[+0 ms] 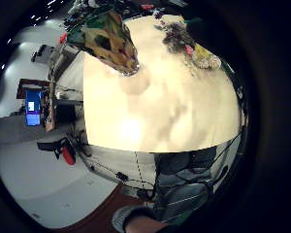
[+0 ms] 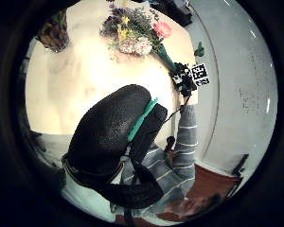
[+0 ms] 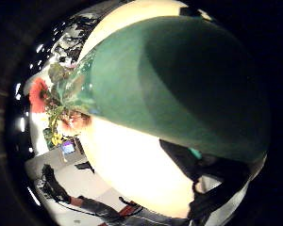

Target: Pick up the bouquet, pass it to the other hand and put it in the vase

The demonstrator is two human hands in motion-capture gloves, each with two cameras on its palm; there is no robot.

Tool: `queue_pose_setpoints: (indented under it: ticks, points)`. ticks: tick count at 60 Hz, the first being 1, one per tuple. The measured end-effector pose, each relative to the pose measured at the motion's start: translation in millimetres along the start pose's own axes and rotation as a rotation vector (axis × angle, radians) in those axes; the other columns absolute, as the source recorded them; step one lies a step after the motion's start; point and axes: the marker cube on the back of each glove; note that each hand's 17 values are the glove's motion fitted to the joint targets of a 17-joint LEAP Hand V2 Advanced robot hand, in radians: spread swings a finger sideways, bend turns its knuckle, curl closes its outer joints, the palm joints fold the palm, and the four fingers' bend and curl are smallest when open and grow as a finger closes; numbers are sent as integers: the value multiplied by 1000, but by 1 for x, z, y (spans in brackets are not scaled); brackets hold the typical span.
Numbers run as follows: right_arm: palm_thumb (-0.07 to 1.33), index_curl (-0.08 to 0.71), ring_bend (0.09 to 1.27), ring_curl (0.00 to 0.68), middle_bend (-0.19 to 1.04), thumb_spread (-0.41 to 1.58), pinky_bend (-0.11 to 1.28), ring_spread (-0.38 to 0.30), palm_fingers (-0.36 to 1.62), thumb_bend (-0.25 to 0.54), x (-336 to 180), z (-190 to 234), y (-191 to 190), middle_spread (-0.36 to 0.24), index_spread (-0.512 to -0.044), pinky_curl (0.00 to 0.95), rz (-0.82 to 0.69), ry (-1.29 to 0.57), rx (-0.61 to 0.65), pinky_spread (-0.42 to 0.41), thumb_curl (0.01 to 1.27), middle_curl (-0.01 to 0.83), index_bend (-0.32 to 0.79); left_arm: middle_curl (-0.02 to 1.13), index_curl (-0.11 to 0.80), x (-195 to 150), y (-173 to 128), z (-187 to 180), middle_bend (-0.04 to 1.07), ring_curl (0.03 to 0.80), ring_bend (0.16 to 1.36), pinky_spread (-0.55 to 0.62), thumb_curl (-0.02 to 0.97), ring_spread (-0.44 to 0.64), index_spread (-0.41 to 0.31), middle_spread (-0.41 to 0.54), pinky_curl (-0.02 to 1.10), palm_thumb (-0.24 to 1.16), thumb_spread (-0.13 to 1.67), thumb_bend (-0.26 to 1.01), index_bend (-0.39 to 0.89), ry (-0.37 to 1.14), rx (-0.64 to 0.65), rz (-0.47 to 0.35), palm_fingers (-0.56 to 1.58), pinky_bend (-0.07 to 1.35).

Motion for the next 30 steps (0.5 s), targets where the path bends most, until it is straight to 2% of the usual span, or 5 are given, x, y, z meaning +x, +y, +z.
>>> queue_pose_setpoints:
  ticks: [3,11,21,27,30]
  points:
    - [472,306,257,250,147,1111,397,8,305,53,-9,1,1,-160,-446,321,-56,23,-4,232,311,294,318,359,314,-2,-1,1,179,312,453,194,289,178,-55,87,377,63,1025,-25,145,-2,-2,-4,370,285]
    - [571,356,351,284,163,1152,405,-17,714,65,1,-25,-20,-146,-353,328,178,237,366,211,305,283,386,357,315,-1,8,-6,181,310,451,195,289,185,-55,87,377,63,1025,-25,147,2,8,-12,370,285]
    - [677,349,567,391,441,1126,430,-195,1362,55,-3,-49,-29,-168,-271,362,151,285,561,-162,309,413,120,358,314,-1,12,-13,187,307,447,196,289,188,-56,87,375,63,1025,-24,144,-4,21,-10,375,286]
    - [767,372,724,466,572,1116,524,-201,1457,68,2,-48,-18,-173,-255,413,169,335,521,-229,317,482,174,360,315,-1,13,-19,184,306,445,196,288,189,-55,83,373,63,1026,-25,146,-8,35,-13,377,285]
    - [803,401,771,492,626,1105,574,-202,1494,69,4,-60,-25,-177,-249,437,161,368,661,-241,322,512,228,361,315,1,13,-23,185,306,445,196,288,188,-55,81,372,64,1026,-25,146,-9,40,-7,381,282]
